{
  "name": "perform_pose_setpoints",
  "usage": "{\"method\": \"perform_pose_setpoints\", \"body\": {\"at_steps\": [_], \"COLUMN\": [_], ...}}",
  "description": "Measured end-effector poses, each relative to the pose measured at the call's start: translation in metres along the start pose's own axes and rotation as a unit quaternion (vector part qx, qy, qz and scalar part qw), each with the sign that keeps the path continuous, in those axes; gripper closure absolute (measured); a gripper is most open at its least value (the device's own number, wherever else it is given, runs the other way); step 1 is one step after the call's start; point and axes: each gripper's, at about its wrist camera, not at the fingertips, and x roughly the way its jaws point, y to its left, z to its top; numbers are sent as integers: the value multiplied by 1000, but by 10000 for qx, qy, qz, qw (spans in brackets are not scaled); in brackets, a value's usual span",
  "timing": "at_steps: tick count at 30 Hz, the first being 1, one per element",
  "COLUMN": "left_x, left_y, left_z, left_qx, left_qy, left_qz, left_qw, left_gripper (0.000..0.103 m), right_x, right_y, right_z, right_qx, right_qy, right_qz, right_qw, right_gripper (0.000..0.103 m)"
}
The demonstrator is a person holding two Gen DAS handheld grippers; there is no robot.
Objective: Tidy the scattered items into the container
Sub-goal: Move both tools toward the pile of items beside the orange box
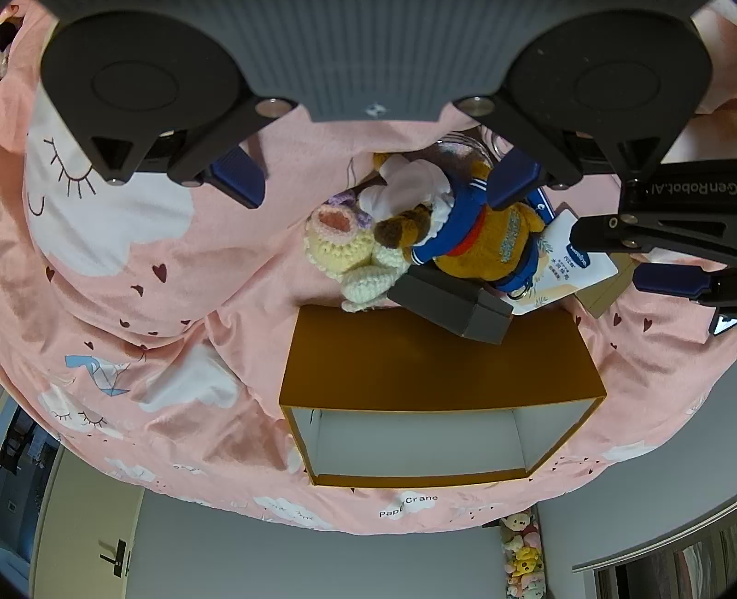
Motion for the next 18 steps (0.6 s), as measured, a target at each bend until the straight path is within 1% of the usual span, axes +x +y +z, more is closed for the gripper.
{"method": "perform_pose_setpoints", "body": {"at_steps": [7, 18], "left_x": [0, 1], "left_y": [-1, -1], "left_z": [0, -1], "left_qx": [-37, -73], "left_qy": [31, 61], "left_qz": [14, 45], "left_qw": [10000, 9999], "left_gripper": [36, 36], "right_x": [0, 1], "right_y": [0, 1], "right_z": [0, 1], "right_qx": [-1, 0], "right_qy": [15, 61], "right_qz": [-9, -27], "right_qw": [10000, 10000], "right_gripper": [0, 0]}}
